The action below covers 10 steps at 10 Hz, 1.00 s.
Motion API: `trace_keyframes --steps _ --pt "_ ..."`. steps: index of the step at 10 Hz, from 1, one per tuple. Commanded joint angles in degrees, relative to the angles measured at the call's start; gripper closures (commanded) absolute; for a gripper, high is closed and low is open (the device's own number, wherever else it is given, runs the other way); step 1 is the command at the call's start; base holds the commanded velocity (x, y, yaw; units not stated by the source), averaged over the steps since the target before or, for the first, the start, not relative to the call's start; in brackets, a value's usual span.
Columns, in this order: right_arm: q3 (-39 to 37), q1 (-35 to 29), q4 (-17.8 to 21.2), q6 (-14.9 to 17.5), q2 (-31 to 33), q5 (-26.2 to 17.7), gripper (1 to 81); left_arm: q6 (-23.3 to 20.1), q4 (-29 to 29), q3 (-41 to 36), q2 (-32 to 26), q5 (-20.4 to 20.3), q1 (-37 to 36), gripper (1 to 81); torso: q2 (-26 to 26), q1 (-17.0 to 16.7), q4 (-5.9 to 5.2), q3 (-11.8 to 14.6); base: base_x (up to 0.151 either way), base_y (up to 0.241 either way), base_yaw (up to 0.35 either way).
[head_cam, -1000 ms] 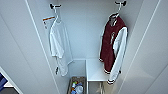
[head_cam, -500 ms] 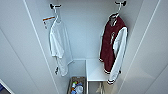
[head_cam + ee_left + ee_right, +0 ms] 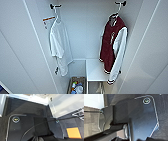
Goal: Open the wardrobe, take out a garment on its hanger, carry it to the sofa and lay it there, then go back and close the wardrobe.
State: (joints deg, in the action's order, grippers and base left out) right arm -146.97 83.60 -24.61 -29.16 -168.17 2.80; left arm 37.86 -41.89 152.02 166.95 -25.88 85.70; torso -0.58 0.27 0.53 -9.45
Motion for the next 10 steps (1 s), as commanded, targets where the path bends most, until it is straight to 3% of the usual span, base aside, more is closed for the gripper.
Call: trace_keyframes --steps 1,3,4,5,6,10 --pt "0.03 0.83 -2.28 0.07 -0.17 -2.72 1.0 0.72 -5.40 -2.60 0.05 14.00 2.67 1.0 0.00 0.00 0.00 0.00 0.000 0.000 0.000" --pt "-0.32 2.49 -2.46 0.16 -0.26 -2.54 1.0 0.72 -4.61 -2.42 0.32 15.25 4.17 1.0 -0.02 -0.02 0.00 0.02 0.000 0.000 0.000" --pt "-0.68 3.11 -2.37 0.07 -0.35 -2.45 1.0 3.15 -2.26 -2.42 0.32 15.33 4.61 1.0 -0.04 -0.04 0.00 0.02 0.000 0.000 0.000" --pt "-0.94 3.29 -2.28 0.07 -0.53 -2.54 1.0 7.80 0.99 -2.34 0.05 17.92 5.05 1.0 -0.04 -0.04 0.00 0.04 0.000 0.000 0.000" --pt "-1.12 3.29 -2.37 0.16 -0.70 -2.80 1.0 8.72 1.37 -2.34 0.14 20.67 5.05 1.0 -0.06 -0.06 0.00 0.06 0.000 0.000 0.000" --pt "-1.29 3.90 -2.46 0.07 -0.97 -3.07 1.0 6.96 1.11 -2.34 1.55 27.02 4.35 1.0 -0.09 -0.11 0.00 0.11 0.000 0.000 0.000"
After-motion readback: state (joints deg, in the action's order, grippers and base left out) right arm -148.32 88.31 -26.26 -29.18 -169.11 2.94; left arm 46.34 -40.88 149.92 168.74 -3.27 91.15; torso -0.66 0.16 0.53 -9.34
